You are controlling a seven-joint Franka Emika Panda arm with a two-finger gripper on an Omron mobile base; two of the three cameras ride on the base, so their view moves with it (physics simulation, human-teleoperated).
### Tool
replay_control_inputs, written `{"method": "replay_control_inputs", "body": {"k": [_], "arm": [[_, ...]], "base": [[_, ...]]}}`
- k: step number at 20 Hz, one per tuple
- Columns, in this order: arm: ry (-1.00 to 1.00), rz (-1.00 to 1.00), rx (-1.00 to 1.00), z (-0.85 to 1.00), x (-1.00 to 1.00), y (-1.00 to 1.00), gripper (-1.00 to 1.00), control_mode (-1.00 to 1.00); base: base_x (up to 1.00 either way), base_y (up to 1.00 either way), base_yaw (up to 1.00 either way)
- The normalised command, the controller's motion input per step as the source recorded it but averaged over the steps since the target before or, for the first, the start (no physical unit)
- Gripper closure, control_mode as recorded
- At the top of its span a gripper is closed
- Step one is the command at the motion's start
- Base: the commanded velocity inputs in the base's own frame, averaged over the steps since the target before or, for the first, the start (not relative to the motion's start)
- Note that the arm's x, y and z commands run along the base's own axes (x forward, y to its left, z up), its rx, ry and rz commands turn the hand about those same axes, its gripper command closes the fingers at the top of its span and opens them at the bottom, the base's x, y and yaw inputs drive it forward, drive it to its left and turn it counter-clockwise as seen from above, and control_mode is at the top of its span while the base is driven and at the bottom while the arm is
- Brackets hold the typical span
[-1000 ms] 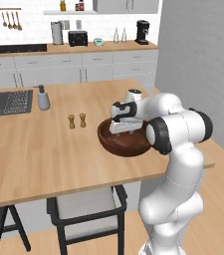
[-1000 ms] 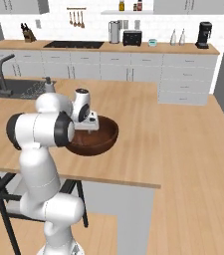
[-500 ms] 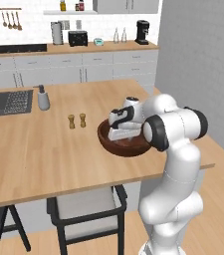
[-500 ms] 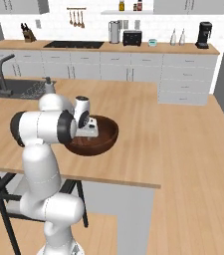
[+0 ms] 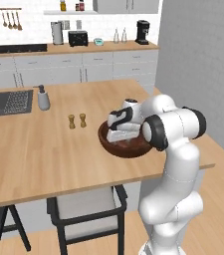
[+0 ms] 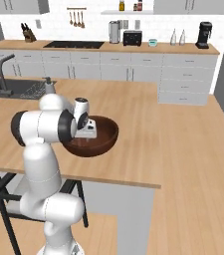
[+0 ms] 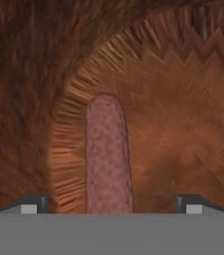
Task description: Place one bun and one sausage from the bowl on each plate.
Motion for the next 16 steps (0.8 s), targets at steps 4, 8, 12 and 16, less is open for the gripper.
{"method": "replay_control_inputs", "body": {"k": [4, 8, 12, 16], "arm": [[0.02, 0.00, 0.02, -0.19, 0.00, -0.03, -1.00, -1.00], [0.03, 0.00, 0.15, -0.05, 0.05, -0.27, -1.00, -1.00], [0.01, 0.00, 0.17, -0.14, 0.01, -0.39, -1.00, -1.00], [0.00, 0.00, 0.03, -0.38, 0.00, -0.02, -1.00, -1.00]], "base": [[0.00, 0.00, 0.00], [0.00, 0.00, 0.00], [0.00, 0.00, 0.00], [0.00, 0.00, 0.00]]}}
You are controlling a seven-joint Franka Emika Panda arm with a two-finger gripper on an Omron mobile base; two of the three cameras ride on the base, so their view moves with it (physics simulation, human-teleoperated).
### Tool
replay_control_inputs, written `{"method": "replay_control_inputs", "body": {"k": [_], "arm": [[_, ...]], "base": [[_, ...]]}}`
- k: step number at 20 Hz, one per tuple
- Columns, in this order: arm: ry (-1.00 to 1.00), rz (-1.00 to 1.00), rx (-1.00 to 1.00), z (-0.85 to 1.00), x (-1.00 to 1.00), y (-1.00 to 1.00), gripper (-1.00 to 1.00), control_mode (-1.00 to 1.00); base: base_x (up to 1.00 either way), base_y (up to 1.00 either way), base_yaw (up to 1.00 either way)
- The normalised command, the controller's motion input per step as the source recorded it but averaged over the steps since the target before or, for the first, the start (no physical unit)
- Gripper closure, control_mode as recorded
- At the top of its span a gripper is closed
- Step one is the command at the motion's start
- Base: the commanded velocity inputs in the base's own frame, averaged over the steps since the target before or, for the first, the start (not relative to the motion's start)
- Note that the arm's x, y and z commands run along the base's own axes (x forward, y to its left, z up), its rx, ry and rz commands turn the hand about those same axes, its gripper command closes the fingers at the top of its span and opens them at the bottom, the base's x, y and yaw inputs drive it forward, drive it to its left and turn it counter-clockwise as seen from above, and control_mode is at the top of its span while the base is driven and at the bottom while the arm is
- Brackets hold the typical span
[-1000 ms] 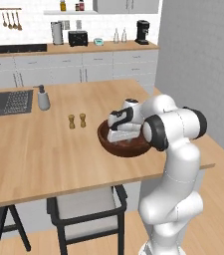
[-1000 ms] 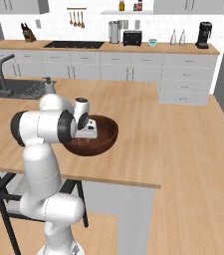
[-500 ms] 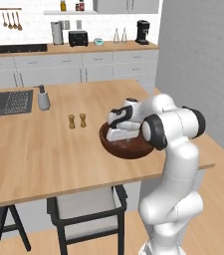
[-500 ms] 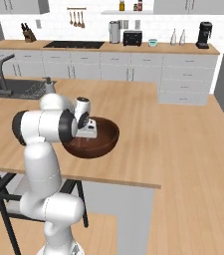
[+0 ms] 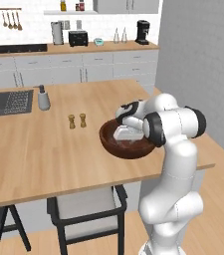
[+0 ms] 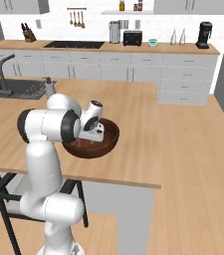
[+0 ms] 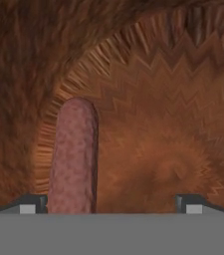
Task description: Place one bun and one sausage from the bowl on each plate.
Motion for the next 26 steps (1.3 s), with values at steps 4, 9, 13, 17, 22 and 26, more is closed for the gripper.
{"method": "replay_control_inputs", "body": {"k": [4, 9, 13, 17, 22, 26], "arm": [[0.00, 0.00, 0.00, -0.31, 0.00, 0.18, -1.00, -1.00], [0.00, 0.00, 0.00, -0.36, 0.00, 0.16, -1.00, -1.00], [0.00, 0.00, 0.00, -0.36, -0.03, 0.21, -1.00, -1.00], [0.00, 0.00, 0.00, -0.12, -0.18, 0.42, -1.00, -1.00], [0.00, 0.00, 0.00, -0.28, -0.08, 0.35, -1.00, -1.00], [0.00, 0.00, 0.00, -0.23, -0.02, 0.00, -1.00, -1.00]], "base": [[0.00, 0.00, 0.00], [0.00, 0.00, 0.00], [0.00, 0.00, 0.00], [0.00, 0.00, 0.00], [0.00, 0.00, 0.00], [0.00, 0.00, 0.00]]}}
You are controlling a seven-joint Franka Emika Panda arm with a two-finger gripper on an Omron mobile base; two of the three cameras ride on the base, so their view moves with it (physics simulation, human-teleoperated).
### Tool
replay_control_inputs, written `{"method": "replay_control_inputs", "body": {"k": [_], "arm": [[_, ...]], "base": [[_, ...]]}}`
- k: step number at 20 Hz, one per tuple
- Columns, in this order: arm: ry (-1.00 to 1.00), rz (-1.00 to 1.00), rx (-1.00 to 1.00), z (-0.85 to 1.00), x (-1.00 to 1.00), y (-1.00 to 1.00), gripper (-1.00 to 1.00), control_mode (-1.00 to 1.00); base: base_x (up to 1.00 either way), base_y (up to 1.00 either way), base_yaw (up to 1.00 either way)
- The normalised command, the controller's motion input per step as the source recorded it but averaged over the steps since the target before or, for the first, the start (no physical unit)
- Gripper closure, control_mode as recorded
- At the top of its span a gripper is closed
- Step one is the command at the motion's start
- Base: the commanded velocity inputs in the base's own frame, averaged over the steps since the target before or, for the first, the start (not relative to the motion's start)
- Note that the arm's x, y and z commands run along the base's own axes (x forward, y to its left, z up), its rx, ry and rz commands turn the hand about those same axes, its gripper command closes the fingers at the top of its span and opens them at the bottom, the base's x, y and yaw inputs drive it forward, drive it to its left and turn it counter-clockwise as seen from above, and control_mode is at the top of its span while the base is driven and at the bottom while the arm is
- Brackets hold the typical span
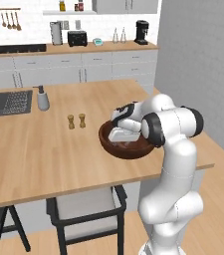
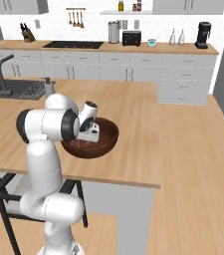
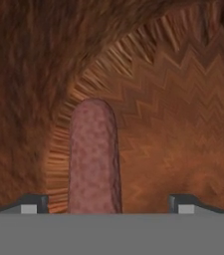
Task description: Place one bun and one sausage from the bowl on each plate.
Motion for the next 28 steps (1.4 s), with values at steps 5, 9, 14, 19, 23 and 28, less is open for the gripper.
{"method": "replay_control_inputs", "body": {"k": [5, 9, 14, 19, 23, 28], "arm": [[0.00, 0.00, 0.00, 0.00, 0.00, 0.00, -1.00, -1.00], [0.00, 0.00, 0.00, 0.00, 0.00, 0.00, 1.00, -1.00], [0.00, 0.00, 0.00, 0.00, 0.00, 0.00, 1.00, -1.00], [0.00, 0.00, 0.00, 0.00, 0.00, 0.00, 1.00, -1.00], [0.00, 0.00, -0.01, -0.43, -0.20, 0.02, 1.00, -1.00], [0.00, 0.00, 0.00, -0.88, -0.30, 0.11, 1.00, -1.00]], "base": [[0.00, 0.00, 0.00], [0.00, 0.00, 0.00], [0.00, 0.00, 0.00], [0.00, 0.00, 0.00], [0.00, 0.00, 0.00], [0.00, 0.00, 0.00]]}}
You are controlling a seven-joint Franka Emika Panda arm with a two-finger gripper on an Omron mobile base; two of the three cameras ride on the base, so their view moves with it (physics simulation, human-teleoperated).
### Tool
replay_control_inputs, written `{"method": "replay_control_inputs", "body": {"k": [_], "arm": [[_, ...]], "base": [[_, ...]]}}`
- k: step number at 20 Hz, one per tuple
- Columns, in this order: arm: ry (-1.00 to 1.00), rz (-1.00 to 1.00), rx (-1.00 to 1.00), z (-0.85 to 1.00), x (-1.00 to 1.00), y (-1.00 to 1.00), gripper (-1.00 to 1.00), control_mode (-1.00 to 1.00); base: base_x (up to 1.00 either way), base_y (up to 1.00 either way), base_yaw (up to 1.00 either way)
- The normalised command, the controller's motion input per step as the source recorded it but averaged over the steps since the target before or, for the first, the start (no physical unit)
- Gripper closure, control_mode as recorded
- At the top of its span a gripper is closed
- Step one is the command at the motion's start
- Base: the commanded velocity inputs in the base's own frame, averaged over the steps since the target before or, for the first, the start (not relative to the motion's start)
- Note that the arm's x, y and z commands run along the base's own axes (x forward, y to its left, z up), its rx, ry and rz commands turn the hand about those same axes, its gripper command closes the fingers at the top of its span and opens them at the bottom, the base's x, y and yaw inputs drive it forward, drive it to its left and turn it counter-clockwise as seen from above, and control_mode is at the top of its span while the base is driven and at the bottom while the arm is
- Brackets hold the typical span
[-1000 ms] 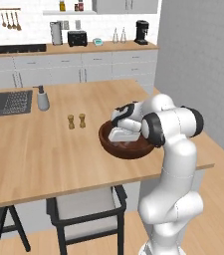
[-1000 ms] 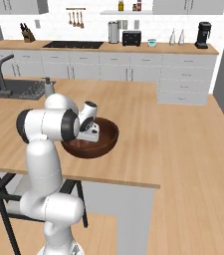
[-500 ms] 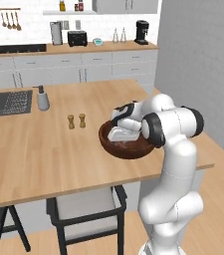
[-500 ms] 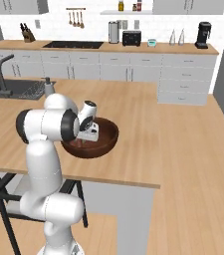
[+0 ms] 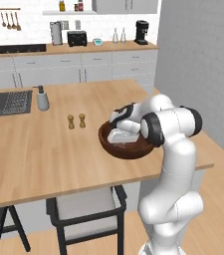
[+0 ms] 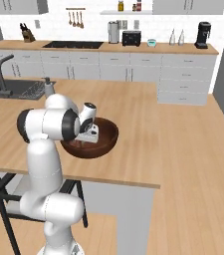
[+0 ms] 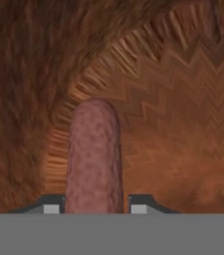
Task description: Place one bun and one sausage from the bowl on each plate.
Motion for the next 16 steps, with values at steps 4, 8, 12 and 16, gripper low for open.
{"method": "replay_control_inputs", "body": {"k": [4, 8, 12, 16], "arm": [[-0.09, -0.02, -0.03, -0.52, -0.39, 0.13, 1.00, -1.00], [-0.07, -0.16, 0.00, 0.81, -0.31, -0.10, 1.00, -1.00], [0.00, -0.24, -0.01, 0.94, -0.46, -0.07, 1.00, -1.00], [0.00, -0.28, -0.09, 0.75, -0.54, 0.00, 1.00, -1.00]], "base": [[0.00, 0.00, 0.00], [0.00, 0.00, 0.00], [0.00, 0.00, 0.00], [0.00, 0.00, 0.00]]}}
